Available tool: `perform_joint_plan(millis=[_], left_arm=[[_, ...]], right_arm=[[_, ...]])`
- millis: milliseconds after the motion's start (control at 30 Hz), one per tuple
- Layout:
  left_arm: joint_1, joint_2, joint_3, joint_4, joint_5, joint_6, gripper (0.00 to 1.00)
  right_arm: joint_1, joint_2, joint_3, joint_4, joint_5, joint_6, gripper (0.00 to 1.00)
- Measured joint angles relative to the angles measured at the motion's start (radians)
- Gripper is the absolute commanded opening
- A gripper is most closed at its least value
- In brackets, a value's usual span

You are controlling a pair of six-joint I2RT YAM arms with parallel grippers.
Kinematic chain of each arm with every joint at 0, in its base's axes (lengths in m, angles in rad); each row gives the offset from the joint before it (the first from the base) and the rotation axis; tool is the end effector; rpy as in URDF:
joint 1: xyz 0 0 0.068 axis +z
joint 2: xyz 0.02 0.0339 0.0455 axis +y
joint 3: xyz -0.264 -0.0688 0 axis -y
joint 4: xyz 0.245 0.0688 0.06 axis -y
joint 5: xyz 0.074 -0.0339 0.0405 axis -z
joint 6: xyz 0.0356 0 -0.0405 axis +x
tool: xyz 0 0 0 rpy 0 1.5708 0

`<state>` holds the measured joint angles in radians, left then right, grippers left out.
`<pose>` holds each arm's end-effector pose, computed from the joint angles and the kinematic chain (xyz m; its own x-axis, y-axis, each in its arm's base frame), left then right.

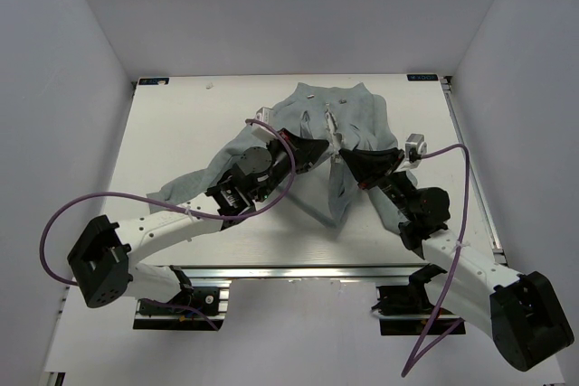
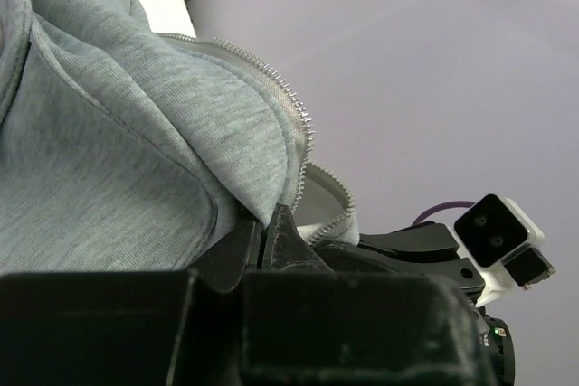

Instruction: Zip up the jacket

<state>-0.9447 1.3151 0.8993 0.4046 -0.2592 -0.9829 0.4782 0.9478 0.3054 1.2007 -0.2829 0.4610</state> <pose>0.1890 -0.2458 0.3236 -0.5304 -0.6391 -0.5570 0.3456 0.4369 -0.8305 0.1640 0.0962 0.2865 0.1311 0.5491 -0.8254 -0.7932 0.5575 0.2449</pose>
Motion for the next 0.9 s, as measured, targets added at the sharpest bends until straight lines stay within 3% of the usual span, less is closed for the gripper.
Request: perform_joint_plan(millis=[900], left_arm=[[0.000,0.038,0.014,0.045,0.018,0.014,0.00]], right_arm=[[0.000,0.000,0.024,-0.027,0.002,-0.006,0.00]])
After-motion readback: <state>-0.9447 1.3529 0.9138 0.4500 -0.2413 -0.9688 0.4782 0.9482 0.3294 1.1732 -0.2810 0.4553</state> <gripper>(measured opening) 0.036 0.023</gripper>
